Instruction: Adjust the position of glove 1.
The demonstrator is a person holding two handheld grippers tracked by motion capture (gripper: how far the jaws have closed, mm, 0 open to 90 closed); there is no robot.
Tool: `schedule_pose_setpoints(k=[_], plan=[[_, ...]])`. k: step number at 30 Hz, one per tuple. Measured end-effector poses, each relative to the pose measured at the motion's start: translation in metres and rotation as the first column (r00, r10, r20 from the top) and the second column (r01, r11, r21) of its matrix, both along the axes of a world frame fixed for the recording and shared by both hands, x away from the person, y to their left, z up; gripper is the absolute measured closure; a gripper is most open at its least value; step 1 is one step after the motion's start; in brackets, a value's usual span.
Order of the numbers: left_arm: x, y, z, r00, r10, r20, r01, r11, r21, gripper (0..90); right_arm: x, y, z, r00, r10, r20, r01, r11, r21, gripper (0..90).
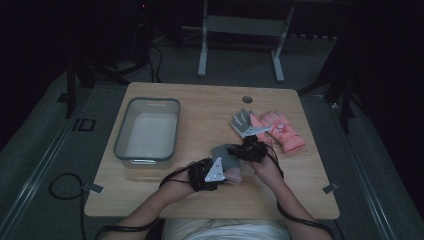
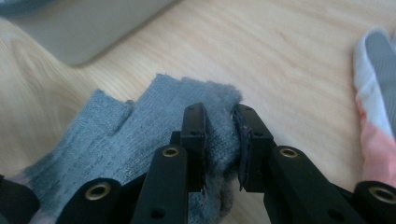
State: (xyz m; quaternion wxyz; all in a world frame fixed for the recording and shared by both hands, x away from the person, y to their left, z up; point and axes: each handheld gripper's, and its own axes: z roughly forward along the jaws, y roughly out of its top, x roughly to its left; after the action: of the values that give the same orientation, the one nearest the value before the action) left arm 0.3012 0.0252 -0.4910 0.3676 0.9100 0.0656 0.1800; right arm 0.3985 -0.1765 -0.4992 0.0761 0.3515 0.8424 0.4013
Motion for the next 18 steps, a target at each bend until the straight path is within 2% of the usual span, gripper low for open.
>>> schedule_pose_setpoints(k=[6,18], plan=[[0.005,0.011,0.019,1.0000,0.003,0.008,-0.003,0.9997,0.025,69.0,0.005,0.010,0.016,0.9995,0.018,0.027,-0.019,1.000,0.020,75.8],[0.014,0.030,0.041,0.9992,0.030,0.025,-0.032,0.9978,0.058,69.0,0.013,0.034,0.047,0.9943,0.056,0.091,-0.058,0.998,0.028,75.8]])
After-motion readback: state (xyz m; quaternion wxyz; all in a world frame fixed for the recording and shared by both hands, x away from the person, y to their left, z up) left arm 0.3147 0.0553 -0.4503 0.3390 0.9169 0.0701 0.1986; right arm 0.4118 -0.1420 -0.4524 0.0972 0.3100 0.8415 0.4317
